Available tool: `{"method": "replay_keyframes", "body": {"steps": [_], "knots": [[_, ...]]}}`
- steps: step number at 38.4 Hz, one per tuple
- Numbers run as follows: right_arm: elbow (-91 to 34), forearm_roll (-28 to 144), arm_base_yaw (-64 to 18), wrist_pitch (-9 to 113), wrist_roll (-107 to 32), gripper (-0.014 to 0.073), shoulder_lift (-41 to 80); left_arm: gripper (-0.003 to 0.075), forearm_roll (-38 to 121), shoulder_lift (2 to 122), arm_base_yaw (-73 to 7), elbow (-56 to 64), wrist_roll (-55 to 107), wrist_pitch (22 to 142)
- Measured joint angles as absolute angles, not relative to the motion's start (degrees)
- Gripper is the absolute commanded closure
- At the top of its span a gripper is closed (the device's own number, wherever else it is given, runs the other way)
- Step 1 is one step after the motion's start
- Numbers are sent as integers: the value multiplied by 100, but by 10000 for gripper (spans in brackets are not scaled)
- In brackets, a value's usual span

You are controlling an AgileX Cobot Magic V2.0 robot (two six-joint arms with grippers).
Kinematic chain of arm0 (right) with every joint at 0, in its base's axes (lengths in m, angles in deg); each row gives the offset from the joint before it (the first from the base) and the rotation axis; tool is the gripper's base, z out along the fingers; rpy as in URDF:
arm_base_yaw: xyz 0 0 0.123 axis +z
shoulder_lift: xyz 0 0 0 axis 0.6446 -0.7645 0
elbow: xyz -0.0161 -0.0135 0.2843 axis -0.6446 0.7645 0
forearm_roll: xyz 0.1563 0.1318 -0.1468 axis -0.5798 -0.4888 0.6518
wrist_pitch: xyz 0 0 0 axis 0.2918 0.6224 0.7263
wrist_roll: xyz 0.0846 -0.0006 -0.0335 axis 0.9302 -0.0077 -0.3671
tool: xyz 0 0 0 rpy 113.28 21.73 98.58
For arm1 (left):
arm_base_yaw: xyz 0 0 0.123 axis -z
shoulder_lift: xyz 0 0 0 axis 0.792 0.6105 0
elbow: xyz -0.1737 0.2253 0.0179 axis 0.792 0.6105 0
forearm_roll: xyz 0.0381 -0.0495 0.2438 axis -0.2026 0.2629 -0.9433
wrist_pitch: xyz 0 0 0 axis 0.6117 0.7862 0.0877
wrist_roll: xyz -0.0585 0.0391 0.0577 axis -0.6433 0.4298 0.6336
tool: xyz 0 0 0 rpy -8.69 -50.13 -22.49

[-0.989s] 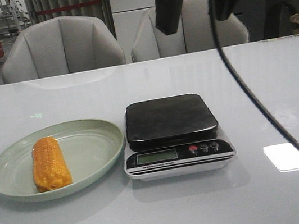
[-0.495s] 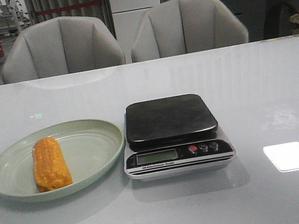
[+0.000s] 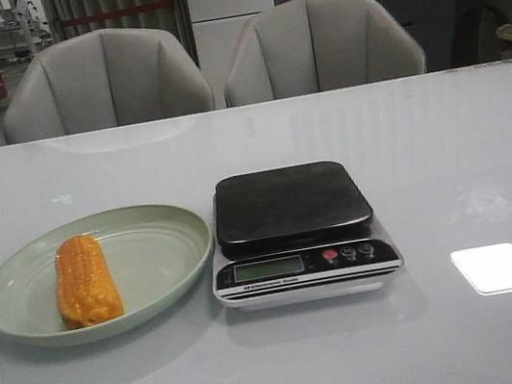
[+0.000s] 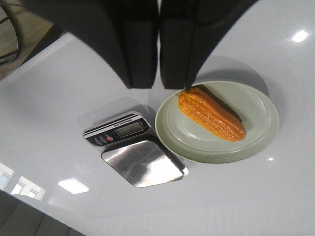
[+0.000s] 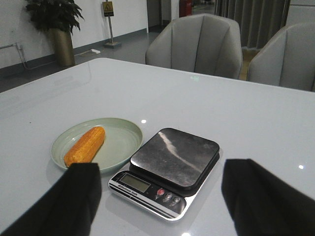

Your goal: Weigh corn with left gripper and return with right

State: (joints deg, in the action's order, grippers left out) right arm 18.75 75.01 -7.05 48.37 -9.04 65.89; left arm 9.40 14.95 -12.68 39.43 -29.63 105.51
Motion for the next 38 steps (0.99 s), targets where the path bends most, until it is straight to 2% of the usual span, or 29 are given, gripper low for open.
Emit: {"method": "replay_keyframes", "body": {"steps": [3, 5, 7, 10, 11, 14, 38], "knots": [[2073, 7538, -705, 4677, -904, -10, 6643, 596, 940, 1495, -1268, 3943, -2963, 10551], [2103, 7537, -705, 4677, -904, 31, 6643, 596, 940, 1495, -1268, 3943, -2963, 10551], [2113, 7549, -705, 4664, -904, 146, 6643, 596, 940, 1495, -1268, 3943, -2963, 10551], [2113, 7549, -705, 4651, -904, 460, 6643, 596, 940, 1495, -1268, 3943, -2963, 10551], [2113, 7549, -705, 4664, -904, 474, 6643, 596, 940, 1495, -1268, 3943, -2963, 10551], [2113, 7549, -705, 4728, -904, 417, 6643, 596, 940, 1495, -1268, 3943, -2963, 10551], [2113, 7549, -705, 4831, -904, 417, 6643, 596, 955, 1495, -1348, 3943, -2963, 10555]]}}
